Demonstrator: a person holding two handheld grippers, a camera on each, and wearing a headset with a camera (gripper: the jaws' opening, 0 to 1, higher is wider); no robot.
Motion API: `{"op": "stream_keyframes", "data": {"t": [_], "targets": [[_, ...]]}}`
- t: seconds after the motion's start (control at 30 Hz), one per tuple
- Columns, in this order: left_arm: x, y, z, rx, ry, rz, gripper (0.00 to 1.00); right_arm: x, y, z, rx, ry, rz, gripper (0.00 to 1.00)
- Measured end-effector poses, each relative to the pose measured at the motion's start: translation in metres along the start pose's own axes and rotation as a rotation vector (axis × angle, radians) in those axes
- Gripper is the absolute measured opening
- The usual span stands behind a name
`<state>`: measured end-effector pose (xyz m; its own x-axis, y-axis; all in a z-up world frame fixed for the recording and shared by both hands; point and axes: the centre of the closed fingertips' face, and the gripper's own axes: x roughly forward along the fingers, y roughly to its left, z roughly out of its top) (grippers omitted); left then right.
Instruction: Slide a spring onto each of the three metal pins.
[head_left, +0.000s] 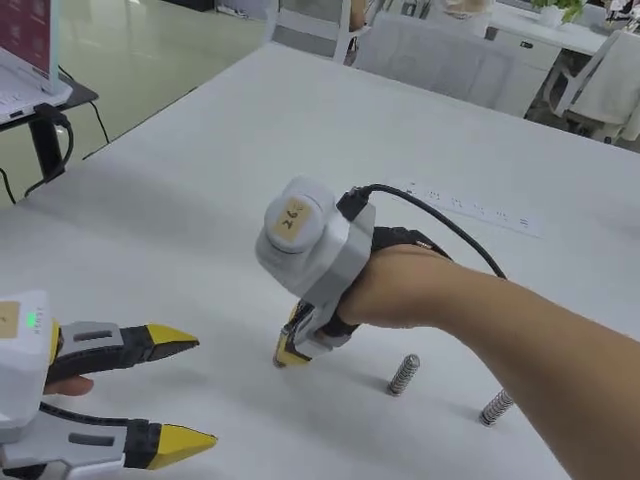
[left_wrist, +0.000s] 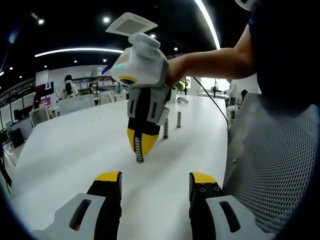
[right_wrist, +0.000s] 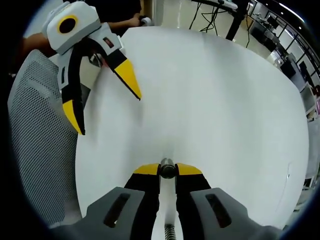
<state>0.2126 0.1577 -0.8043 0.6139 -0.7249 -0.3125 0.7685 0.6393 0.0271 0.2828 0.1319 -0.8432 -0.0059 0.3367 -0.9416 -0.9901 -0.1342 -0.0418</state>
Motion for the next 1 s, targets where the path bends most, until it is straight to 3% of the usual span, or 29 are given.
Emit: {"op": "stream_keyframes", "data": {"t": [0.77,1.0], "targets": [[0.001,-0.002,0.003,0.012,0.011,-0.009,0.49,-0.009,0.004,-0.010,0.031,-0.031,-0.006,0.18],[0.004,-0.003,0.005,0.016,0.009,-0.012,0.50,-0.021,0.009,-0.012,0.059,-0.081,-0.009,0.17]]}}
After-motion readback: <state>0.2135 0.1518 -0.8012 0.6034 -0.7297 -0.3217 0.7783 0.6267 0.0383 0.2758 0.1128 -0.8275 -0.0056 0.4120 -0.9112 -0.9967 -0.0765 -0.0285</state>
